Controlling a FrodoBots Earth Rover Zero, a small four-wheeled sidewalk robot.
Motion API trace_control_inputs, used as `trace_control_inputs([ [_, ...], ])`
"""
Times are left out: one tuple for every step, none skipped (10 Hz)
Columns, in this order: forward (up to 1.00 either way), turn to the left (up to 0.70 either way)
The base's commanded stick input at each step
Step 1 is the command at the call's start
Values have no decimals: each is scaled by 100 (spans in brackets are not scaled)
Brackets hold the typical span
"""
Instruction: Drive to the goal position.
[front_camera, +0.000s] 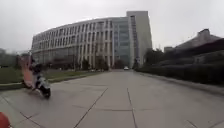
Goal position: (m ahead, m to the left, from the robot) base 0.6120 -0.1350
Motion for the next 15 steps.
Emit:
trace_control_inputs([
  [70, -1],
  [70, -1],
  [70, -1],
  [70, -1],
  [70, -1],
  [70, -1],
  [70, -1],
  [70, -1],
  [70, -1],
  [70, -1],
  [70, -1],
  [70, -1],
  [70, -1],
  [70, -1],
  [70, -1],
])
